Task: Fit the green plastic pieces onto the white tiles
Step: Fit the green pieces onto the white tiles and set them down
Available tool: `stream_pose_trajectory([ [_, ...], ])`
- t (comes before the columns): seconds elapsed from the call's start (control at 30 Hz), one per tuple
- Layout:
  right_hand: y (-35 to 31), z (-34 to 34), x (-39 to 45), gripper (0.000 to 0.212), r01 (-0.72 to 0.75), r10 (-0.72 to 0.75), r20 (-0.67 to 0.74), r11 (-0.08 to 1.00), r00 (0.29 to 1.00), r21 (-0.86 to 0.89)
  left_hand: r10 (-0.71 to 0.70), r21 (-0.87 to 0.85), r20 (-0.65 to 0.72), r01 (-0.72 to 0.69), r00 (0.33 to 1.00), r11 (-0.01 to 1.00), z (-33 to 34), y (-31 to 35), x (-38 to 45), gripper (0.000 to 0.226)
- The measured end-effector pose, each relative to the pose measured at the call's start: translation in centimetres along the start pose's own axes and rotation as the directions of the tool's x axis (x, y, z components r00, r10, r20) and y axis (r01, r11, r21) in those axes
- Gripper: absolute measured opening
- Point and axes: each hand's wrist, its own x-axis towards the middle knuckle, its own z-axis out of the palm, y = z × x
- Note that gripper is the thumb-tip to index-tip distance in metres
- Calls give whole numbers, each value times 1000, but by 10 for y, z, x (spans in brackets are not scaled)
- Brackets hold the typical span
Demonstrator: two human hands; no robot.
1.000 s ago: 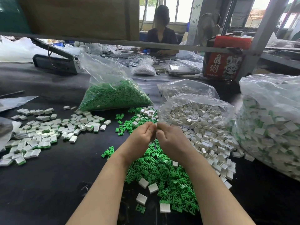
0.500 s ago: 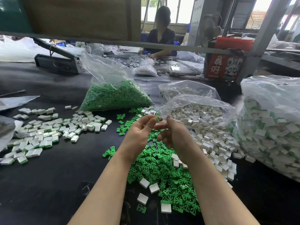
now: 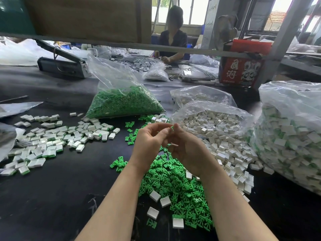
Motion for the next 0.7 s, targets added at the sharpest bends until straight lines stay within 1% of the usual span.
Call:
stream_pose_trajectory([
  [0.07, 1, 0, 1, 52, -16, 16, 12, 1000, 1000, 10, -9, 13, -12, 9, 1000, 1000, 2, 1, 0, 10],
  [0.23, 1, -2, 0, 46, -95, 97, 78, 995, 992, -26, -9, 4, -22, 9, 1000, 1000, 4, 2, -1, 6],
  [0.37, 3, -2, 0, 41, -84, 75, 104, 993, 992, 78, -19, -19, -10, 19, 1000, 1000, 5, 4, -2, 10],
  [0.53, 4, -2, -1, 39, -77, 65, 124, 992, 990, 96, -11, -42, 10, 12, 1000, 999, 4, 7, -2, 15],
  [0.6, 3, -1, -2, 49, -78, 68, 115, 994, 991, 81, 1, -27, 6, -1, 1000, 1000, 4, 7, -3, 16],
  [0.7, 0, 1, -4, 73, -79, 74, 100, 996, 992, 45, 26, -6, -4, -26, 1000, 1000, 5, 9, -4, 12],
])
